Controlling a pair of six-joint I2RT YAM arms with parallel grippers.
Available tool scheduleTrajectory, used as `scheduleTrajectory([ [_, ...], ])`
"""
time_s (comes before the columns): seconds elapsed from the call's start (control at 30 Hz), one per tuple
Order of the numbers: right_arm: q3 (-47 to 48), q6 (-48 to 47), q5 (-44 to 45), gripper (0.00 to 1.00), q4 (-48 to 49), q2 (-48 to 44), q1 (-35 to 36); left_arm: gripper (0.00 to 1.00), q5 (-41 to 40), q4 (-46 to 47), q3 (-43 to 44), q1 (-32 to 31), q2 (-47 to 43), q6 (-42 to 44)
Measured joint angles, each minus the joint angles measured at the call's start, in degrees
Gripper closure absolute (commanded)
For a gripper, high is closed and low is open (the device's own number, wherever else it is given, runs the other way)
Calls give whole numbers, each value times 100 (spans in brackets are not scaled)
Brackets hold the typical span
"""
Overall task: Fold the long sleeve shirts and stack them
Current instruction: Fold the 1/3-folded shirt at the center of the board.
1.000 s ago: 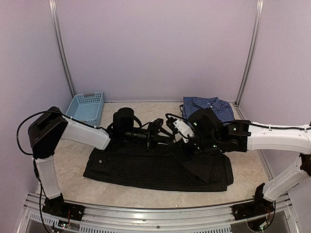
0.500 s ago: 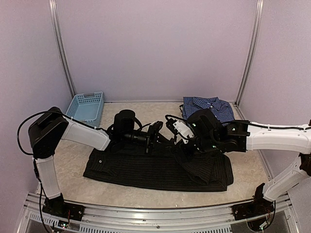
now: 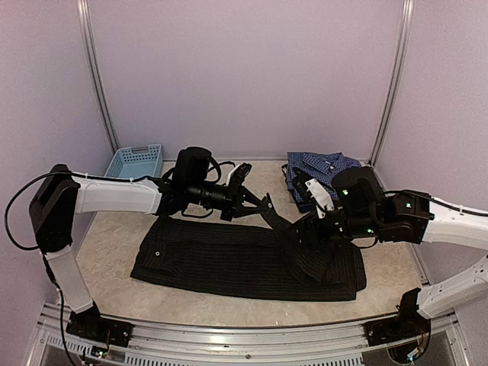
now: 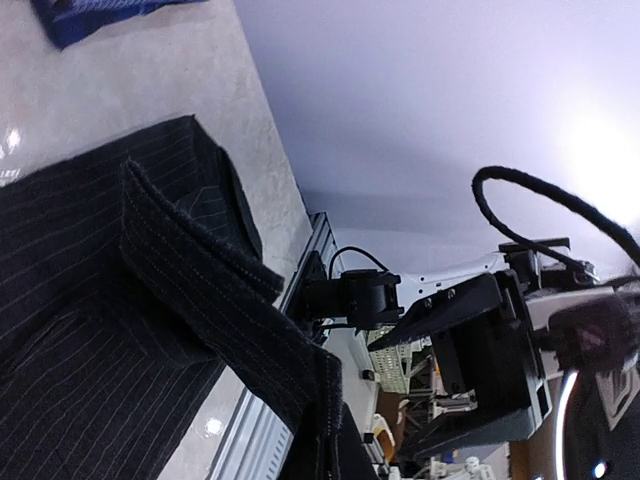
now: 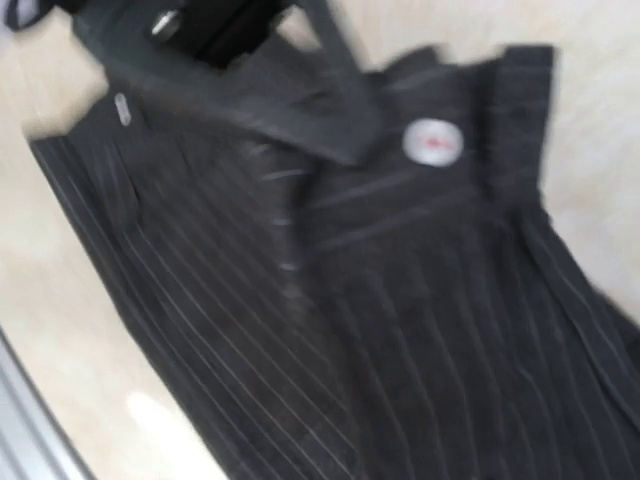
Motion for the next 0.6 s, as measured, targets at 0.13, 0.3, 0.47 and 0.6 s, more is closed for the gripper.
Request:
scheduleTrajectory([
  [0.13,-15,361,227,37,-195,-1010,-240,100,-15,-356,365,-118,-354,713],
  [0.3,273,776,774,37,-754,-1478,-955,100,22,-1202,1113,-544,-378,1766],
  [0.47,474,892,1073,36,-1246,-1172,-1541,100,11,-2424,2017,-1154,-280,3062],
  [0.6,470,876,964,36,-1425,-909,-2155,100,-50,-3338,2409,-1578,-269,4054],
])
